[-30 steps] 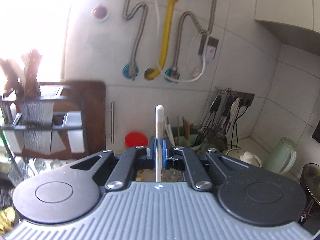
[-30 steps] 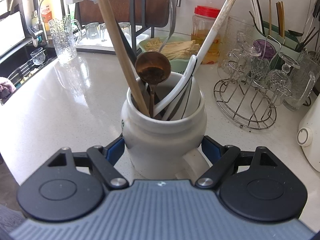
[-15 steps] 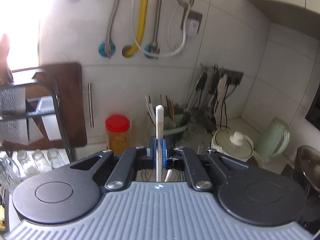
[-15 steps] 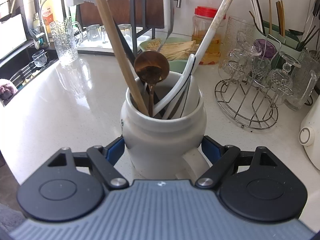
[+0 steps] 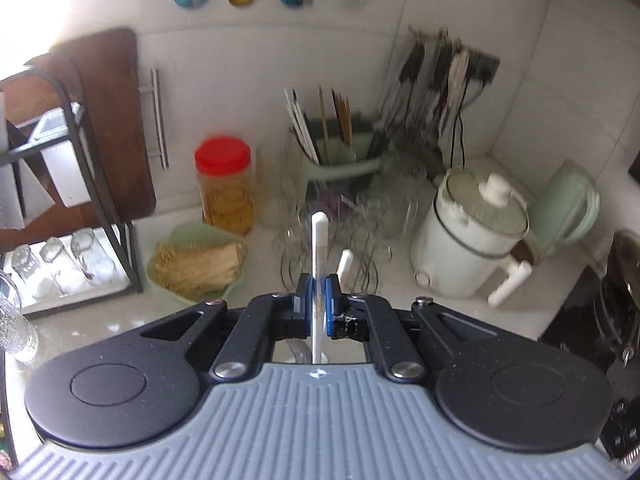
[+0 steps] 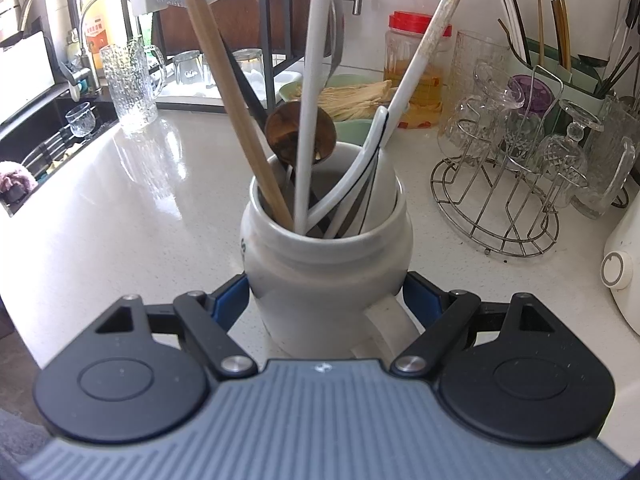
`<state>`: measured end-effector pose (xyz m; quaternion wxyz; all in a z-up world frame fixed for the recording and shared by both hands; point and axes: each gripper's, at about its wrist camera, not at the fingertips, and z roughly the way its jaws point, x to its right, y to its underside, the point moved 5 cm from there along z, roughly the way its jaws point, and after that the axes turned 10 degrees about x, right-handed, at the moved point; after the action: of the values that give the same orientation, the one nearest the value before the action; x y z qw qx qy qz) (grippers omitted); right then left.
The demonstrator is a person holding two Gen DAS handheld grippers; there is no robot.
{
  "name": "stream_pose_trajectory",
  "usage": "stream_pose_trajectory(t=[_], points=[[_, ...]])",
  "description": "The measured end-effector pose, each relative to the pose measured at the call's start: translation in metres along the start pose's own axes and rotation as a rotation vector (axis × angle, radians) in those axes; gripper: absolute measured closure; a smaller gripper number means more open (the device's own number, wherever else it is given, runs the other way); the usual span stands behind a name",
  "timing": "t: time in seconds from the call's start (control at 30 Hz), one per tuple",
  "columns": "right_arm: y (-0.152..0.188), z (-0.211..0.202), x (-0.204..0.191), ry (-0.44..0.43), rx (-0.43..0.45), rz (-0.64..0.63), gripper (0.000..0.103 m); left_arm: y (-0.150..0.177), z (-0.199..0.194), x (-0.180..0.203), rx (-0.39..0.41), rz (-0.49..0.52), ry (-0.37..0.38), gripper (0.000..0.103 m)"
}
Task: Organize utensils
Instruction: 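Lower the white chopstick end-first into the white mug with the left tool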
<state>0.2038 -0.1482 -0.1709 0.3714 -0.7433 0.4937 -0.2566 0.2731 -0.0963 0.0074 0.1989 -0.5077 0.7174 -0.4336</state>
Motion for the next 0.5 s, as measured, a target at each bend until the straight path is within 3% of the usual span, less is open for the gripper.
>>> stream_pose_trajectory(t=[0.27, 0.5], points=[[0.000, 0.001, 0.002, -0.001, -0.003, 0.018, 0.017, 0.015, 0.024, 0.008, -0.148, 0.022, 0.028, 0.096], [-0.003, 0.000, 0.009, -0.027, 0.002, 0.095, 0.016, 0.029, 0.037, 0.009, -0.217, -0.001, 0.026, 0.096]])
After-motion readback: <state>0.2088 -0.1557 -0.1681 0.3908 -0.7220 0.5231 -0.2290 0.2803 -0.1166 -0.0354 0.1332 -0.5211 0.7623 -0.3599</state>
